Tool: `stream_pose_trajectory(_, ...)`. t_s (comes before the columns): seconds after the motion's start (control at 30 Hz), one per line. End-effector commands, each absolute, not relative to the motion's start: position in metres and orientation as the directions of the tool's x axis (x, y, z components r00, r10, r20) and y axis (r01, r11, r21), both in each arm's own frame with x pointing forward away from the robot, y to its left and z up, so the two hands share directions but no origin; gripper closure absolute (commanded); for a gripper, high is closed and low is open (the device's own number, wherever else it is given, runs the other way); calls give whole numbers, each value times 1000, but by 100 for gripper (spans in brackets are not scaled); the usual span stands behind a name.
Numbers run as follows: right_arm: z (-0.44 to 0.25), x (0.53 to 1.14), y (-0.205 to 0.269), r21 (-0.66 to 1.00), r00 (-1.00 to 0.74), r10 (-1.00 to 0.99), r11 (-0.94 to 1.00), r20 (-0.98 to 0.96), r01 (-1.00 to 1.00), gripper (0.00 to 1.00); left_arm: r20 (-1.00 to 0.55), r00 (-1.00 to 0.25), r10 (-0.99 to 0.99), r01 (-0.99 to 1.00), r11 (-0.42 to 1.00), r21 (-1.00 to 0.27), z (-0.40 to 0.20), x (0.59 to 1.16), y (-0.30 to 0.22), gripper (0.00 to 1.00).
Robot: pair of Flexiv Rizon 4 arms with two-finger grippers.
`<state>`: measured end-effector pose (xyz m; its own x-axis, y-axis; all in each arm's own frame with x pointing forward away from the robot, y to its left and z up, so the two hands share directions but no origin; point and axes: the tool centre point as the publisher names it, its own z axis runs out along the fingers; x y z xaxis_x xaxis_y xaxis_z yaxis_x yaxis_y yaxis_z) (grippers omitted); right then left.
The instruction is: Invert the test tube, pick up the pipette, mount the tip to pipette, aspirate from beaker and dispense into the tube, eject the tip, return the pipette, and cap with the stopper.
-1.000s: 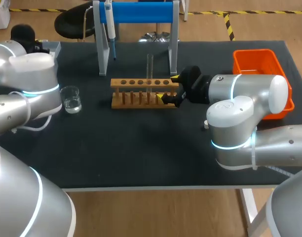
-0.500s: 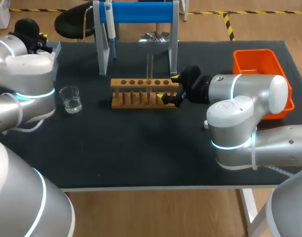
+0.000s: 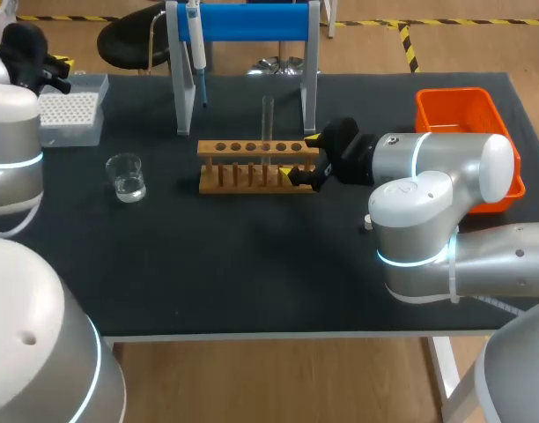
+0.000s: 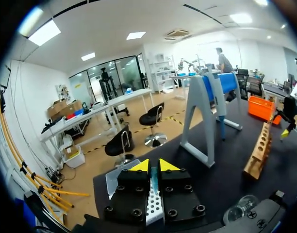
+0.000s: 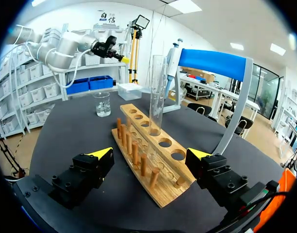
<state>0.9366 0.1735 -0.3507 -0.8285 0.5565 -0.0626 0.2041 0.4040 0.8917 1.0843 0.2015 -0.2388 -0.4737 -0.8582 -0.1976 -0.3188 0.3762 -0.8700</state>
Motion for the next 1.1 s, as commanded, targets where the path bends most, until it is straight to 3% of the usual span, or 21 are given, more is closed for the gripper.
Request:
stream_pose_trajectory(0.03, -351, 936, 174, 891, -828, 558, 405, -63, 205, 0, -174, -514, -840, -340, 386, -858, -235, 1083, 204, 100)
stream_pose_trajectory(0.1, -351, 936, 174, 891, -828, 558, 405, -63, 205, 0, -174, -514, -840, -340, 386, -858, -235, 1083, 204, 100)
stream_pose_trajectory(0.43, -351, 936, 174, 891, -828, 558, 405, -63, 205, 0, -144, -751, -644, -284, 512, -811, -185, 1013, 138, 100)
stream_pose_trajectory(0.8, -351, 936, 174, 891, -828, 558, 405, -63, 205, 0, -41, -908, -417, -198, 514, -834, -148, 932, 73, 100)
stream_pose_trajectory(1.1, -351, 936, 174, 891, -828, 558, 405, -63, 205, 0, -41, -908, -417, -198, 514, -834, -148, 932, 73, 100)
